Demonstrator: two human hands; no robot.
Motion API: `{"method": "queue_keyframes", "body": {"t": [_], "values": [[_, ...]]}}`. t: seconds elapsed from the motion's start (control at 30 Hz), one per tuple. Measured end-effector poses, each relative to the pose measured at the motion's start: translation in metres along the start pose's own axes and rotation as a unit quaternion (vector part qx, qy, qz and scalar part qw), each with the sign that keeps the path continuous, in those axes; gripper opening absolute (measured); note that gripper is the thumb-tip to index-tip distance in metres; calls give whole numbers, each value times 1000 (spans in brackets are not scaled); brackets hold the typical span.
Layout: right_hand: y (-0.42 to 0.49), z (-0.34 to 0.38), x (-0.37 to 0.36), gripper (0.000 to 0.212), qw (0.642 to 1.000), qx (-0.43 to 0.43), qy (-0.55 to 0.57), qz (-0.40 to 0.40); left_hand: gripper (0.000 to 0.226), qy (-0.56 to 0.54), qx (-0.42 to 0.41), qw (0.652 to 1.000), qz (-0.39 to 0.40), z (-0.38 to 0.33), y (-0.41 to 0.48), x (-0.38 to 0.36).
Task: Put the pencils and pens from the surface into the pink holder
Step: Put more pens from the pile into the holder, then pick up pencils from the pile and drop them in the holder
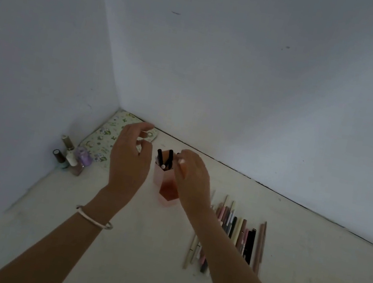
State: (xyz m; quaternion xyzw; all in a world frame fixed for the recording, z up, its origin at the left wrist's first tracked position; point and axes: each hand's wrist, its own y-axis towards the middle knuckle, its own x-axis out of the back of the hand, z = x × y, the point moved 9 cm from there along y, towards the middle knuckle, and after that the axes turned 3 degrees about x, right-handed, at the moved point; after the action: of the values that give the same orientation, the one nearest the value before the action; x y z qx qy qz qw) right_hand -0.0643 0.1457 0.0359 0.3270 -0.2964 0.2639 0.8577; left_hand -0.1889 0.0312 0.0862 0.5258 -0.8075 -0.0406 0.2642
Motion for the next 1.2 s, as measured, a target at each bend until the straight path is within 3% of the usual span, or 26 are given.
{"method": "queue_keyframes", "body": {"t": [0.13,0.23,0.33,0.43,0.63,0.87,1.0,1.2], "values": [[-4,-8,25,31,999,2,-13,-49,27,-24,-18,999,28,-21,-19,-18],[-1,-37,73,33,991,-58,11,-123,14,-15,-19,988,151,-33,-55,-69],[-9,-65,116,35,979,-119,15,-163,8,109,35,943,313,-11,-107,-140],[-27,-88,142,34,974,-156,1,-165,17,246,86,882,393,28,-144,-180],[-67,-123,160,32,966,-209,-8,-150,20,365,131,843,372,57,-155,-191],[-83,-135,134,31,968,-229,7,-103,21,369,134,837,380,53,-153,-195],[-69,-140,103,28,968,-247,-12,-37,24,292,94,877,370,27,-126,-183],[-50,-146,27,25,942,-261,-160,139,16,177,85,935,295,-27,-62,-133]]}}
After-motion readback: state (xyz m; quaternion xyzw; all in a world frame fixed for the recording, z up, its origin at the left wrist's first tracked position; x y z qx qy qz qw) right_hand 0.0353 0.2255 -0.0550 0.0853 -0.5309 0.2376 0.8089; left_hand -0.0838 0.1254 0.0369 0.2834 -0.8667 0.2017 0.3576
